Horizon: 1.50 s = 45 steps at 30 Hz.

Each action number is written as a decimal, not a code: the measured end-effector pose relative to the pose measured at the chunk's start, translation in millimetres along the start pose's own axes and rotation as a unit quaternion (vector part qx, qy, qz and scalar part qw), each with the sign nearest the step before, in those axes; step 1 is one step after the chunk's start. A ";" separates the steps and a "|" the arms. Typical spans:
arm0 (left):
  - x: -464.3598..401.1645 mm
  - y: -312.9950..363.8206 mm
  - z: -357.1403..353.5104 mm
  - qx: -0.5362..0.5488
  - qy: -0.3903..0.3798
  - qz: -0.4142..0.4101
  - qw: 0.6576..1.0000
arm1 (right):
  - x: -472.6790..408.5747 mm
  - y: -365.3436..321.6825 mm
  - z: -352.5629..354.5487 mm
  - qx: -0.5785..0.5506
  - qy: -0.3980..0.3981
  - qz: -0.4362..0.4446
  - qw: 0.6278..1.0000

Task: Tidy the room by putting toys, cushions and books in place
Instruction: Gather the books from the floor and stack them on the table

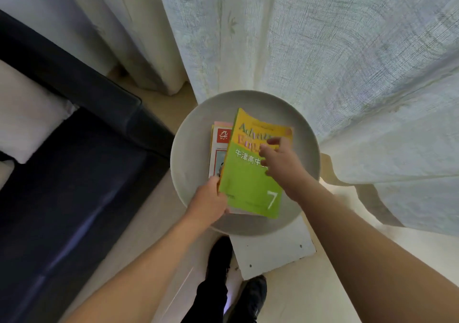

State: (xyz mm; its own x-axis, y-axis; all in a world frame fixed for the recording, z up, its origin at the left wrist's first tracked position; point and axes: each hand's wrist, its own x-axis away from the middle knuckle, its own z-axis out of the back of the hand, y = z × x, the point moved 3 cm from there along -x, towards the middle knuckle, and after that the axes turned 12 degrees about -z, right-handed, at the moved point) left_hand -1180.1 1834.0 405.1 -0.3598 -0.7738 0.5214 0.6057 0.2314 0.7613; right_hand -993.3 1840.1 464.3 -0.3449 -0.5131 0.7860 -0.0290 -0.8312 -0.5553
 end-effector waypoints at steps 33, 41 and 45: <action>142.1 122.4 52.2 -0.398 -0.089 -0.164 0.898 | 237.0 57.9 58.5 0.206 0.114 0.010 0.972; 220.4 186.3 64.4 -0.457 -0.094 -0.288 0.836 | 350.1 93.2 71.7 0.176 0.185 -0.016 0.967; 241.2 198.7 71.7 -0.486 -0.113 -0.322 0.805 | 392.0 104.0 69.3 0.128 0.217 -0.038 0.967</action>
State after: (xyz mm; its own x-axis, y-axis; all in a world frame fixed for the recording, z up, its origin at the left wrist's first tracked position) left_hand -1197.5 1735.6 709.8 -0.8741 -0.3971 0.2799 0.4722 -0.8298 0.2973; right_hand -1066.5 1537.6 733.5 -0.7142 -0.3568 0.6022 0.1445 -0.9170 -0.3718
